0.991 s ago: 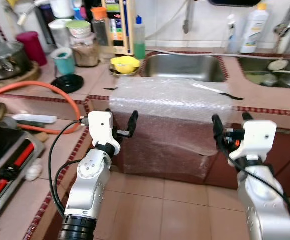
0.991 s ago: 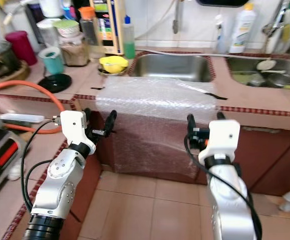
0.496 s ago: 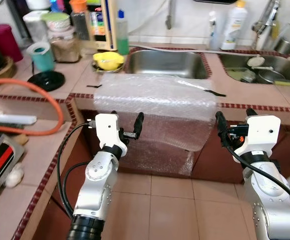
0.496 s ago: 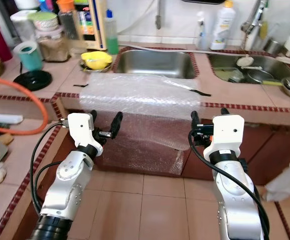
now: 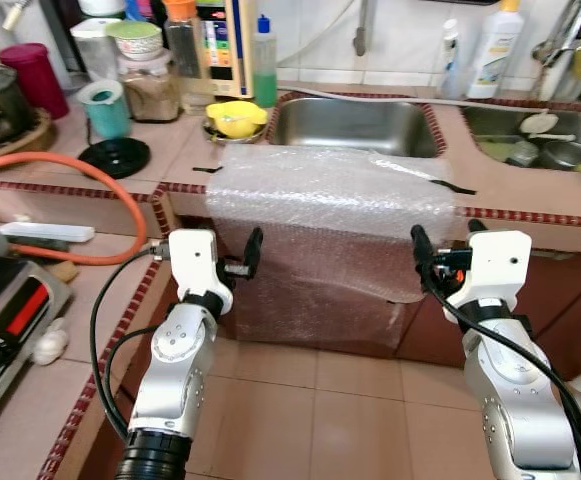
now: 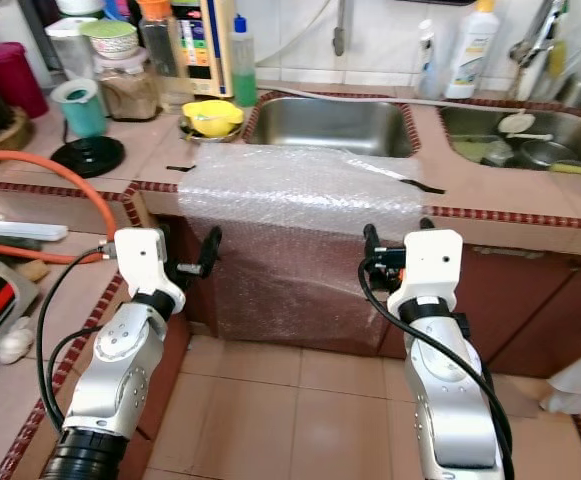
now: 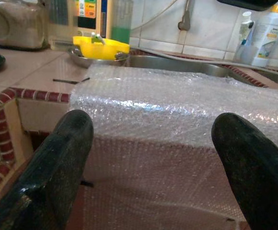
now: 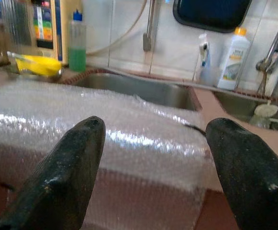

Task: Kitchen organization

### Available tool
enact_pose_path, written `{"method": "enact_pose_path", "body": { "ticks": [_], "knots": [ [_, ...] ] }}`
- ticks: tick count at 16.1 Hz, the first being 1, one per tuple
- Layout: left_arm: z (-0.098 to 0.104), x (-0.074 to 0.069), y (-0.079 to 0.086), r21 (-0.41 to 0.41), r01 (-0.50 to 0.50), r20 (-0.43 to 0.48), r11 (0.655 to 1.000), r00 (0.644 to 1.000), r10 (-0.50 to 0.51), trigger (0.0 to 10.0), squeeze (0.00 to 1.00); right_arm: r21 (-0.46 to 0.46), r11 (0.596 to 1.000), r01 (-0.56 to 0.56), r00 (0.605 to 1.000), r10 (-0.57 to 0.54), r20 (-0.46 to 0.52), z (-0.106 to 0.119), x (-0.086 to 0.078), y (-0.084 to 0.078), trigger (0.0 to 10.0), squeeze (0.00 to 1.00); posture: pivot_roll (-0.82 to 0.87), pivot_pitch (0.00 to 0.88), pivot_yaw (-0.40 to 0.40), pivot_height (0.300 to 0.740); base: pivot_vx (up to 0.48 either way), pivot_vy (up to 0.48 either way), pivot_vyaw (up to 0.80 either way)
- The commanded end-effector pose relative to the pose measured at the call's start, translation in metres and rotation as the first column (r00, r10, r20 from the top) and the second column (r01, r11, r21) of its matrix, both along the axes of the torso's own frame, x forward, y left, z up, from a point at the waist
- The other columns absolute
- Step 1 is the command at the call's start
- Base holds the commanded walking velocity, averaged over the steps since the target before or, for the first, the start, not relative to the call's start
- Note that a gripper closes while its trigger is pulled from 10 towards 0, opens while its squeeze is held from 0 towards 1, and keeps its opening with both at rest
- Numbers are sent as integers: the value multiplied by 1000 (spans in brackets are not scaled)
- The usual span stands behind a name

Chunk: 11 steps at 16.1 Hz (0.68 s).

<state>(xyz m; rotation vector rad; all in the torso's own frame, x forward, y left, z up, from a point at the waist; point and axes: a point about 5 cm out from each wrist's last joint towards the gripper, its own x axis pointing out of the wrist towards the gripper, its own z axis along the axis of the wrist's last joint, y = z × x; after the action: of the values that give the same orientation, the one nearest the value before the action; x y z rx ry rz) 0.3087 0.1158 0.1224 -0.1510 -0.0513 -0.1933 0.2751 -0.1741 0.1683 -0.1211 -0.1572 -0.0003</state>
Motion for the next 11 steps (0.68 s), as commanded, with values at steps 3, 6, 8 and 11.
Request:
{"method": "enact_pose_path", "body": {
  "ticks": [3, 6, 8, 11],
  "knots": [
    [9, 8, -3, -2, 20, 21, 1000, 1000, -20, 10000, 0, 5, 999, 53, 999, -53, 13, -2, 1, -11, 10000, 0, -110, 0, 94, 740, 0, 0, -800],
    [17, 12, -3, 7, 37, 42, 999, 998, -38, 10000, 0, 0, 998, 64, 998, -64, 21, -3, 1, -12, 10000, 0, -114, 0, 112, 740, 0, 0, -800],
    [20, 13, -2, 12, 49, 56, 999, 997, -50, 10000, 0, 9, 997, 72, 997, -73, 29, -2, 1, -11, 10000, 0, -109, 0, 124, 740, 0, 0, -800],
    [25, 13, -3, 12, 58, 70, 998, 996, -58, 10000, 0, 14, 998, 66, 997, -66, 40, -1, 3, -7, 10000, 0, -100, 0, 128, 740, 0, 0, -800]
  ]
}}
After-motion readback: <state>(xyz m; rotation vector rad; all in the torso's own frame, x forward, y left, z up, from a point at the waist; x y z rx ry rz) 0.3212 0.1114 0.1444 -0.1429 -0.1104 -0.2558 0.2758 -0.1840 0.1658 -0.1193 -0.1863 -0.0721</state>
